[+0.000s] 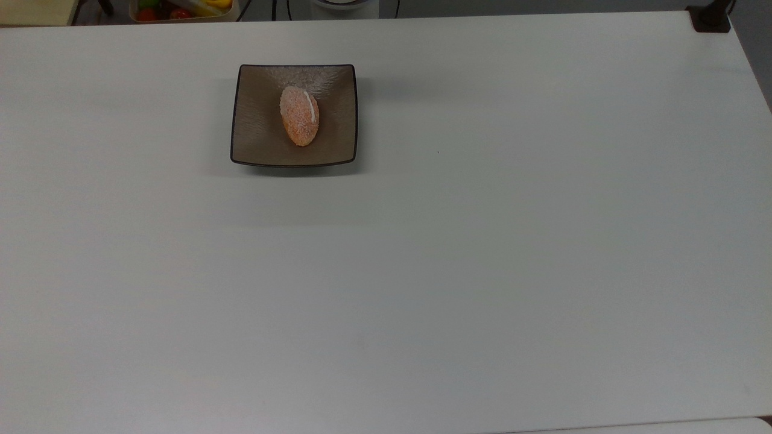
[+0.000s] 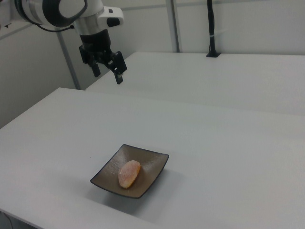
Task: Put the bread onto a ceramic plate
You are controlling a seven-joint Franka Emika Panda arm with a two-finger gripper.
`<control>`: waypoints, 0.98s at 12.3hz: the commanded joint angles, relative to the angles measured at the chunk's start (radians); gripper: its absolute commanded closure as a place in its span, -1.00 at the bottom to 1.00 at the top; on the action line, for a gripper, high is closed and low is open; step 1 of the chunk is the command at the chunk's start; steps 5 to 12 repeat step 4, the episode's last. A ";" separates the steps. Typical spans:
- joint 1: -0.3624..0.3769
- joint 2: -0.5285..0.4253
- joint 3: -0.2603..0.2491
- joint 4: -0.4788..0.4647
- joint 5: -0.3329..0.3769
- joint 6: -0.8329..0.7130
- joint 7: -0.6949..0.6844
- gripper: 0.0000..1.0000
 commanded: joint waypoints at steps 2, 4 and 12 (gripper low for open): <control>-0.016 -0.001 0.000 -0.012 0.003 0.043 -0.118 -1.00; -0.019 -0.001 -0.001 -0.012 0.003 0.045 -0.110 -1.00; -0.019 -0.001 -0.001 -0.012 0.003 0.045 -0.110 -1.00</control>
